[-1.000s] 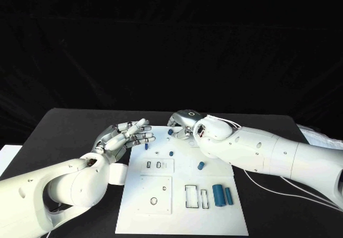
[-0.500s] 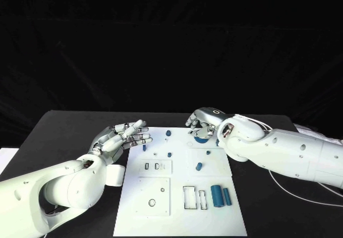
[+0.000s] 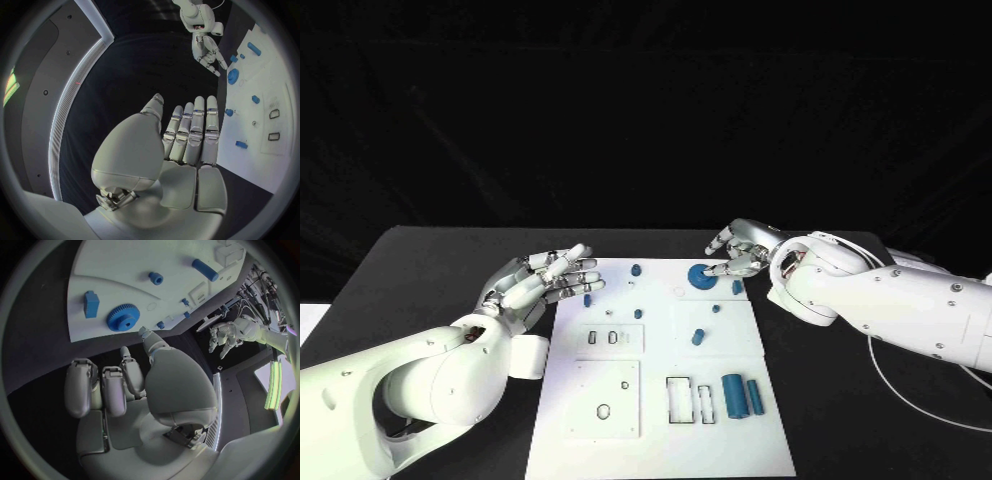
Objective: Assemble the parts on the task board
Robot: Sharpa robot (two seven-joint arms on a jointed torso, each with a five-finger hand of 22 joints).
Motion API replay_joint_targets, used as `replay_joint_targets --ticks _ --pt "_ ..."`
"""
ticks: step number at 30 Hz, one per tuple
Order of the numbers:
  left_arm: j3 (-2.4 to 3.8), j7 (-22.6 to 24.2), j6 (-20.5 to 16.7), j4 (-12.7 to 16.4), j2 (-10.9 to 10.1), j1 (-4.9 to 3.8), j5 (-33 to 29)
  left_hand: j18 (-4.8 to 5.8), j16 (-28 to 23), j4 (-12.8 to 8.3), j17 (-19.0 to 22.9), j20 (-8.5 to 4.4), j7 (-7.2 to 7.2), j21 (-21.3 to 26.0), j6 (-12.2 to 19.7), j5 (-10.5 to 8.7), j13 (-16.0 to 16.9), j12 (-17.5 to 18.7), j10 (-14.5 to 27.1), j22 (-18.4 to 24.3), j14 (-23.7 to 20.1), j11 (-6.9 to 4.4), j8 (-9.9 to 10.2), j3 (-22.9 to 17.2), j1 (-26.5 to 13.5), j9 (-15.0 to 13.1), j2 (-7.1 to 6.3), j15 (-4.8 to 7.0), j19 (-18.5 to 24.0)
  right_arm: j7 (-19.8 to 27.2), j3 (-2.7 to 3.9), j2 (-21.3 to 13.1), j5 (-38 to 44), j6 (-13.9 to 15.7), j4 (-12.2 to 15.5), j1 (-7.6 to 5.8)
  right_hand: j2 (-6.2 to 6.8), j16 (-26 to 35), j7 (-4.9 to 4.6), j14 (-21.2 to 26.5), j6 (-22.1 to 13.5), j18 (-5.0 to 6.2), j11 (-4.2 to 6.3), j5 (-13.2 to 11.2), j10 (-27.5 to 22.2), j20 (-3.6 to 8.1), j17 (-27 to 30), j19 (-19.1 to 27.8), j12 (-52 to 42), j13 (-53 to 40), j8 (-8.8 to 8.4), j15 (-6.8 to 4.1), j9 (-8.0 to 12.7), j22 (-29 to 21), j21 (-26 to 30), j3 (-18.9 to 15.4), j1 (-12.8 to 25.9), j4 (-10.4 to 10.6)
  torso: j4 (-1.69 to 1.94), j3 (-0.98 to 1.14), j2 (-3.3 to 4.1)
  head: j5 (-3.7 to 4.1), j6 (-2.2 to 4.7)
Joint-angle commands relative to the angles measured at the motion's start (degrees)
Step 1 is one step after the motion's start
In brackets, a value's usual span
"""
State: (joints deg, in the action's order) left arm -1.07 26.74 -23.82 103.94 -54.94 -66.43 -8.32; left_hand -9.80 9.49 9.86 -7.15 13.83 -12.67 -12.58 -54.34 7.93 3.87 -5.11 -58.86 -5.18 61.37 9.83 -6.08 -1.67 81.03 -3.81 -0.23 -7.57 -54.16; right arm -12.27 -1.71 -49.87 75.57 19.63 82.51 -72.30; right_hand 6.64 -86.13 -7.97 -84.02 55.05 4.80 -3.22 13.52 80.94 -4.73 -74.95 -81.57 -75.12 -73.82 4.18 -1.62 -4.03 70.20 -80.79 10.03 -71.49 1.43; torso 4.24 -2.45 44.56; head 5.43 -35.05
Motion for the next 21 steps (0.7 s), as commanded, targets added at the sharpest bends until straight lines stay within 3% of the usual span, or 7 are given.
replay_joint_targets --ticks 1,21 --pt "0.04 0.14 1.44 0.01 0.2 -0.08 -0.08 -0.72 -0.19 -0.43 -0.08 -0.04 -0.3 -0.1 -0.15 -0.23 -0.06 0.32 -0.28 0.08 0.41 0.23 0.25 -0.07 0.08 0.07 0.42 0.07 -0.33 -2.38 0.02 0.32 -2.41 -3.56 -0.89 0.03 -0.56 -0.43 -0.42 -4.58 -0.13 -0.99 -0.05 0.21 0.55 0.03 -7.27 -0.36 -0.69 -0.86 0.31 0.49 -0.01 0.38 -0.35 -0.39 -0.22 -0.1 0.15 -0.06 -0.03 0.27 -0.02" --pt "0.04 -0.09 1.65 -0.3 0.53 -0.07 -0.08 -0.72 -0.19 -0.43 -0.08 -0.04 -0.3 -0.1 -0.15 -0.23 -0.06 0.32 -0.28 0.08 0.41 0.23 0.25 -0.07 0.08 0.07 0.42 0.07 -0.33 -3.83 0.02 3.45 1.57 -6.79 -3.18 0.84 -1.11 -1.41 -0.44 -4.92 0.53 -1.72 -0.13 0.61 2.94 -0.17 -9.24 -1.91 -5.26 -6.22 0.92 0.62 -0.15 4.37 -2.37 -1.13 -1.21 -0.16 0.22 -0.19 -0.01 0.46 -0.53"
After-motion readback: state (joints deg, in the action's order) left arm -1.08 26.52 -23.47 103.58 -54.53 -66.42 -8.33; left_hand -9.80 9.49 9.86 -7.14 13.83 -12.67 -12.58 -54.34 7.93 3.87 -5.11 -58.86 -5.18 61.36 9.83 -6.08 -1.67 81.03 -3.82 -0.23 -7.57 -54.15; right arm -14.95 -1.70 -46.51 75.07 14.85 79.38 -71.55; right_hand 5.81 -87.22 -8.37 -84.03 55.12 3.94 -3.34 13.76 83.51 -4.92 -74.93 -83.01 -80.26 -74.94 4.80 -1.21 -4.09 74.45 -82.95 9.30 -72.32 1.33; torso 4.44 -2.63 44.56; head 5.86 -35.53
